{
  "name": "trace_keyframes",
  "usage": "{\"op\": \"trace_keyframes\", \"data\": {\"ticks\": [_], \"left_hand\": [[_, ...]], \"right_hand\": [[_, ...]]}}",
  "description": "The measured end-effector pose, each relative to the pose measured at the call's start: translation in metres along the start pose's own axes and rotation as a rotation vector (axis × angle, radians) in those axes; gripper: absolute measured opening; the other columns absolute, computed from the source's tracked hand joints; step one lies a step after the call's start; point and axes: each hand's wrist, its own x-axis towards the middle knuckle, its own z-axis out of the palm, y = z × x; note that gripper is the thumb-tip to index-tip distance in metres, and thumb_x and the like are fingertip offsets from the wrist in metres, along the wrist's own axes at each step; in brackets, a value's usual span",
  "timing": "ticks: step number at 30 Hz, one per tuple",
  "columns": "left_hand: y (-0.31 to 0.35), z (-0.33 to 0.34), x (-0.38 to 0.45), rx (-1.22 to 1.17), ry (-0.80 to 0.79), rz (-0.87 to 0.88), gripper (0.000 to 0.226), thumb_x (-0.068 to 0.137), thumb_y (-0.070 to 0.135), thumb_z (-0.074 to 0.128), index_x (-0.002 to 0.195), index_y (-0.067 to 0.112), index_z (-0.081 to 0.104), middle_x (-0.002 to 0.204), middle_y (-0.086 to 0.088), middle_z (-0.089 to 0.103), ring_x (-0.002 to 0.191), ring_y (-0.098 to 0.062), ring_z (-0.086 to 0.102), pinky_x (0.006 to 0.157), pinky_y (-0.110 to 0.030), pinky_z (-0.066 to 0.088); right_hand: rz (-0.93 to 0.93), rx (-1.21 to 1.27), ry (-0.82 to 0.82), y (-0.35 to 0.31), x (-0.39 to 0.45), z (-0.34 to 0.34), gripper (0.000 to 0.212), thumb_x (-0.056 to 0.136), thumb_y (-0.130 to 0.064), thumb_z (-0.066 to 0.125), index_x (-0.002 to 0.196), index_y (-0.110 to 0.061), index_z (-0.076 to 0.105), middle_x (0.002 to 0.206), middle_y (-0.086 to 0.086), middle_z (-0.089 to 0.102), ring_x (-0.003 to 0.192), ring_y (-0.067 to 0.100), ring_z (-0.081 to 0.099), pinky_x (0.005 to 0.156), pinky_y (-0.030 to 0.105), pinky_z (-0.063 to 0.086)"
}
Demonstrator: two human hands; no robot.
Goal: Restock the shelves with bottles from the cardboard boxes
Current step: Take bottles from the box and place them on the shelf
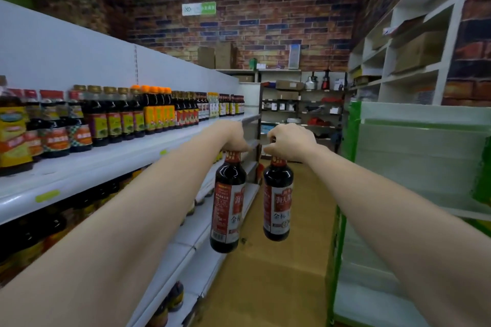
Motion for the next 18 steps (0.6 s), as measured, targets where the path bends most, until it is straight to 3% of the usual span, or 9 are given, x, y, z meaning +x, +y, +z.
{"op": "trace_keyframes", "data": {"ticks": [3,4,6,12,18], "left_hand": [[-0.013,0.005,0.062,-0.011,0.098,-0.022,0.028,0.092,0.031,0.05,0.086,0.005,0.059,0.064,-0.002,0.04,0.057,-0.016,0.038,0.049,-0.026,0.032],[-0.017,0.008,0.082,-0.024,0.139,-0.027,0.026,0.09,0.028,0.052,0.07,0.011,0.051,0.06,-0.001,0.037,0.053,-0.015,0.034,0.046,-0.025,0.027],[-0.026,0.015,0.121,-0.065,0.211,-0.024,0.037,0.086,0.026,0.055,0.056,0.014,0.036,0.054,0.0,0.033,0.048,-0.015,0.03,0.044,-0.025,0.022],[-0.068,0.032,0.234,-0.218,0.41,0.03,0.039,0.081,0.024,0.061,0.054,0.013,0.035,0.049,0.001,0.029,0.046,-0.016,0.027,0.045,-0.024,0.018],[-0.115,0.024,0.351,-0.238,0.38,0.112,0.029,0.087,0.026,0.061,0.067,0.008,0.051,0.061,-0.005,0.043,0.055,-0.017,0.039,0.053,-0.029,0.029]], "right_hand": [[-0.021,-0.002,0.04,0.026,0.055,0.017,0.03,0.087,-0.032,0.056,0.063,-0.022,0.044,0.065,-0.004,0.047,0.073,0.023,0.051,0.057,0.028,0.035],[-0.017,0.005,0.054,0.034,0.072,0.025,0.029,0.087,-0.031,0.056,0.063,-0.019,0.044,0.064,-0.003,0.046,0.07,0.023,0.049,0.055,0.028,0.034],[0.005,0.05,0.104,0.053,0.107,0.043,0.024,0.086,-0.03,0.057,0.069,-0.014,0.051,0.064,-0.001,0.048,0.067,0.023,0.048,0.05,0.026,0.031],[0.026,0.199,0.155,0.11,0.222,0.1,0.025,0.085,-0.035,0.06,0.081,-0.01,0.061,0.071,0.002,0.057,0.069,0.022,0.055,0.053,0.028,0.034],[-0.11,0.23,0.07,0.154,0.346,0.136,0.026,0.086,-0.035,0.06,0.085,-0.009,0.062,0.075,0.003,0.059,0.065,0.014,0.049,0.058,0.03,0.037]]}}
